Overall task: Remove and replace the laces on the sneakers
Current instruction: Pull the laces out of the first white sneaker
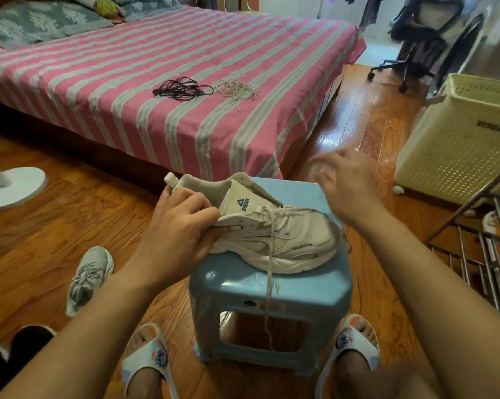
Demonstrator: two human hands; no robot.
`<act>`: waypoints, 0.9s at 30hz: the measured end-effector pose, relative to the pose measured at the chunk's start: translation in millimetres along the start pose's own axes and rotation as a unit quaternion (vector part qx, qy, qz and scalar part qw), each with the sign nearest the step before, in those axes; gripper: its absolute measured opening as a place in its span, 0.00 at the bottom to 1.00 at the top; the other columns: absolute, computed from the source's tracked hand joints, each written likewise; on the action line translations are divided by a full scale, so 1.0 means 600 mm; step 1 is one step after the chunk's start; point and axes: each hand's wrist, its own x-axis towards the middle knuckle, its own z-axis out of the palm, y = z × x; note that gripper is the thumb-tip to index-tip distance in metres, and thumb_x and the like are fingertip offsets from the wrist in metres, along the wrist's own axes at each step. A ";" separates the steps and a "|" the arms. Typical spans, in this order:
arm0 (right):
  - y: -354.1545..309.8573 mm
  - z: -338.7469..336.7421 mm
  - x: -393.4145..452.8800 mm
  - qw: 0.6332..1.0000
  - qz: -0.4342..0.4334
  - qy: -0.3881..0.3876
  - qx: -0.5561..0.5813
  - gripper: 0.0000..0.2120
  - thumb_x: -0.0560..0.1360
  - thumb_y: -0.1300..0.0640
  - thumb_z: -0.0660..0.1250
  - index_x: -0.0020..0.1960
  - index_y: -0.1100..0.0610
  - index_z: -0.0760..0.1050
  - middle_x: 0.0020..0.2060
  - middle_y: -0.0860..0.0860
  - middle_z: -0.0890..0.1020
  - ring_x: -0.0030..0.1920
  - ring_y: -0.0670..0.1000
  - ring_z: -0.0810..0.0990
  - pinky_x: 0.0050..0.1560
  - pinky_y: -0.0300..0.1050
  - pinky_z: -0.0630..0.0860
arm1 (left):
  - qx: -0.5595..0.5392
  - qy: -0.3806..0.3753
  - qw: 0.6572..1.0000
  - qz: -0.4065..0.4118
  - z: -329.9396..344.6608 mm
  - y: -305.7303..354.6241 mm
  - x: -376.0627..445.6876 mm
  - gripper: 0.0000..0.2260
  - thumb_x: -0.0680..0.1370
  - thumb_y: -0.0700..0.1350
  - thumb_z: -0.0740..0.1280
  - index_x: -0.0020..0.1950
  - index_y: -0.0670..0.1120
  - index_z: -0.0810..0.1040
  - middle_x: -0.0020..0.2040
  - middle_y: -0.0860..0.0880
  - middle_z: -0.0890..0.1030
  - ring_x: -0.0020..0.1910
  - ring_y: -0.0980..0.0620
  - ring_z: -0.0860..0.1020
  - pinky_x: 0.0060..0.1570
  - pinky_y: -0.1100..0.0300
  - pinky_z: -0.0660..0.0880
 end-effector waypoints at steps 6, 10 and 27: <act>-0.067 0.004 -0.062 0.959 -0.227 -0.166 0.037 0.06 0.72 0.58 0.77 0.48 0.51 0.86 0.43 0.48 0.76 0.48 0.48 0.68 0.49 0.28 0.64 | -0.003 -0.019 0.999 -0.027 0.002 0.008 0.011 0.09 0.78 0.53 0.66 0.43 0.50 0.76 0.43 0.55 0.74 0.52 0.49 0.69 0.67 0.38 0.65; -0.066 0.016 -0.064 0.957 -0.235 -0.165 0.049 0.07 0.71 0.58 0.78 0.48 0.51 0.85 0.41 0.45 0.75 0.46 0.46 0.69 0.46 0.35 0.67 | 0.015 -0.020 0.999 -0.037 0.002 0.017 0.013 0.11 0.79 0.55 0.63 0.43 0.49 0.76 0.42 0.54 0.74 0.51 0.48 0.70 0.66 0.38 0.66; -0.079 0.007 -0.091 0.966 -0.240 -0.101 -0.002 0.09 0.70 0.46 0.76 0.44 0.50 0.84 0.42 0.46 0.78 0.47 0.50 0.71 0.48 0.45 0.69 | 0.033 -0.018 0.999 -0.028 -0.001 0.017 0.003 0.10 0.79 0.55 0.66 0.43 0.50 0.77 0.41 0.55 0.73 0.50 0.47 0.71 0.64 0.39 0.68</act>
